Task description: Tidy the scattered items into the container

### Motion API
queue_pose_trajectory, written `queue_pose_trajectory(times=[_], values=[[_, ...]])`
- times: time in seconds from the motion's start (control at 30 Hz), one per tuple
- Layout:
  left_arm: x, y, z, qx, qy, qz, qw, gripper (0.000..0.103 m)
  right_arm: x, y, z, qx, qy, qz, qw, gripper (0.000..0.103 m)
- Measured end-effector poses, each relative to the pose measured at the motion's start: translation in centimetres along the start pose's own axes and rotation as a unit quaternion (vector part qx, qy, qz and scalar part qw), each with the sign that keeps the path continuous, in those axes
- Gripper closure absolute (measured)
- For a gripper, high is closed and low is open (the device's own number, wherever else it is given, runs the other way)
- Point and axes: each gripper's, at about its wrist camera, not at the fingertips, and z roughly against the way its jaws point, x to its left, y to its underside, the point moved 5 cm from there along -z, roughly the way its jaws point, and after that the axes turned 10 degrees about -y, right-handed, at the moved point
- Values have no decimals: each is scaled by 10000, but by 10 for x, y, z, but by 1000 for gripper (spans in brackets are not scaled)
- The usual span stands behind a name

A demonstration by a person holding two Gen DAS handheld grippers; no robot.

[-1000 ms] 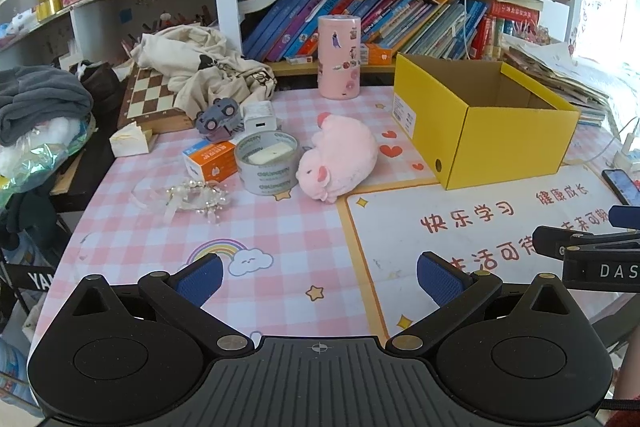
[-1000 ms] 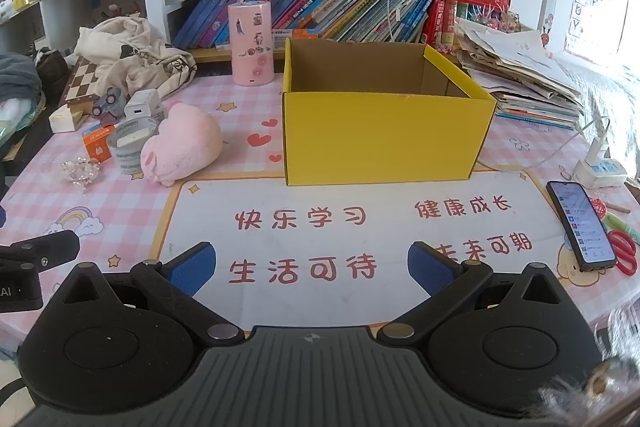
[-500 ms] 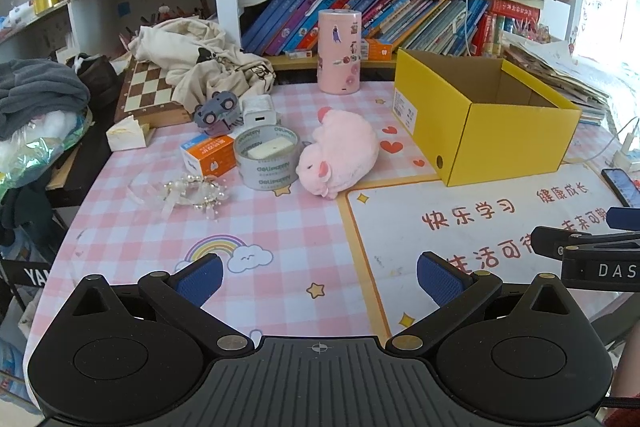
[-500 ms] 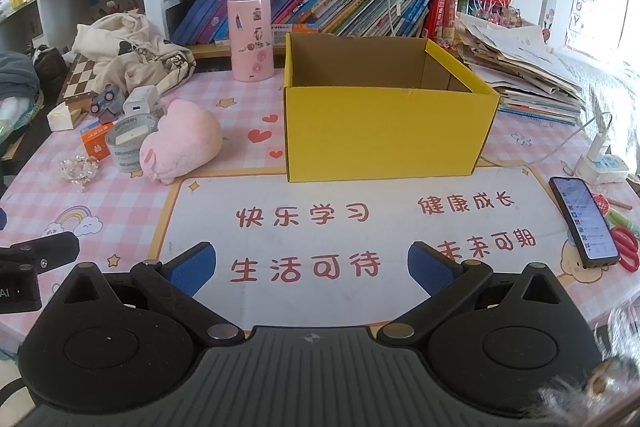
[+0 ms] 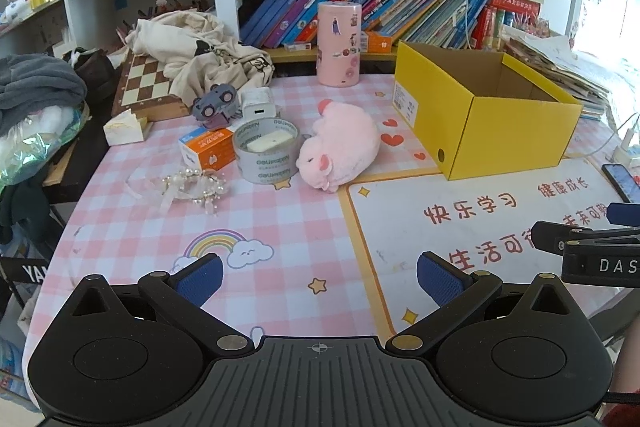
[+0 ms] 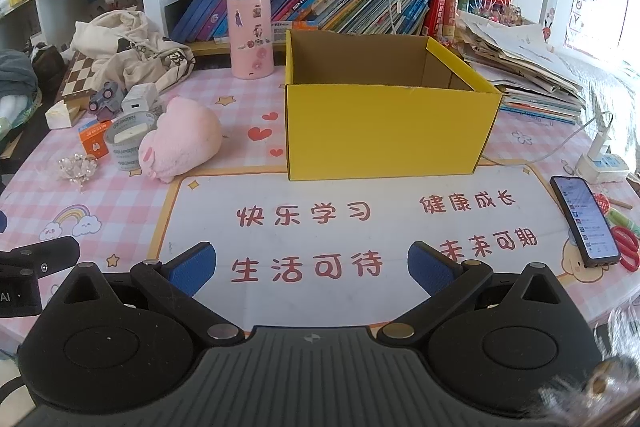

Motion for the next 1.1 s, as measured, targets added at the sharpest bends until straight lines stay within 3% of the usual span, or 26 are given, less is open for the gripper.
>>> queue_pose_trajectory(times=[1.1], values=[[-10,-1,5,-66,425,-45,9991,0,-1,1,6,-64,-106,-14,9999,0]])
